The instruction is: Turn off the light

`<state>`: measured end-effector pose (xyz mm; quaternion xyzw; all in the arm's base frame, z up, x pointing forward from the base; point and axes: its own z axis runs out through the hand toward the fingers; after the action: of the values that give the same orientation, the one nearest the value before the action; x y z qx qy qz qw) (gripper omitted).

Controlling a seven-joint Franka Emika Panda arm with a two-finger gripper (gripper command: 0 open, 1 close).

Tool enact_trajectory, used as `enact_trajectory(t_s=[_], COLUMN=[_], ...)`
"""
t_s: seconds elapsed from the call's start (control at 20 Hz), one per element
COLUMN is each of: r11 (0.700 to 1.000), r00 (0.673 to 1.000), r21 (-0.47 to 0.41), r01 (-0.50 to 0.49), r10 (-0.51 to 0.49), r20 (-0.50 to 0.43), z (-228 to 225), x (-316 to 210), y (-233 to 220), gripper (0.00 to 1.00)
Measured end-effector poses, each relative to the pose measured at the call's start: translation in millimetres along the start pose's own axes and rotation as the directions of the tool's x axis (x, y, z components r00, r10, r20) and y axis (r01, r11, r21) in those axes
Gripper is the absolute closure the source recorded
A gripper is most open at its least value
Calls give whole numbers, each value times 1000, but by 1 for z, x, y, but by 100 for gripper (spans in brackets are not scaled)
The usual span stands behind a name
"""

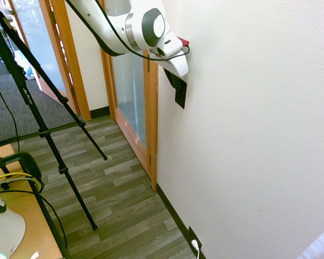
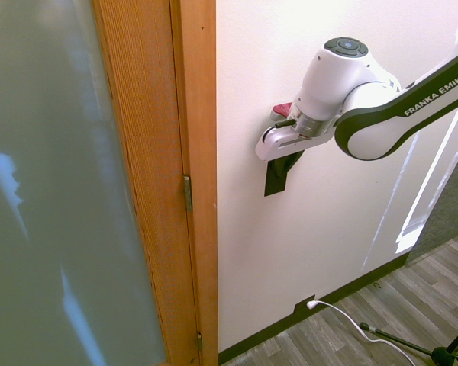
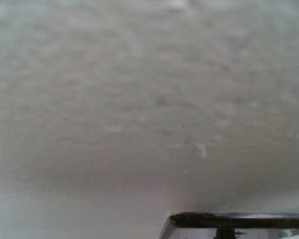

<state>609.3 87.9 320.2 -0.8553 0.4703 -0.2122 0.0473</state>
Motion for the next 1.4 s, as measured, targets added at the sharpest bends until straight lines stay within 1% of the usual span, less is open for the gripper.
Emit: enact_trajectory(t_s=[0.5,0.75,1.0,1.1,1.25,1.4], r11=[1000,999,999,999,998,994], r00=[1000,999,999,999,997,994], r21=[-8,-30,-33,-22,21,48], r01=[-24,-34,-36,-45,-67,-96], r10=[23,33,36,44,68,98], r20=[-16,-5,-11,-16,-30,-48], z=[7,23,22,21,7,-19], x=[5,1,0,0,-2,-6], y=[2,3,2,5,14,31], gripper=[100,100,100,100,100,100])
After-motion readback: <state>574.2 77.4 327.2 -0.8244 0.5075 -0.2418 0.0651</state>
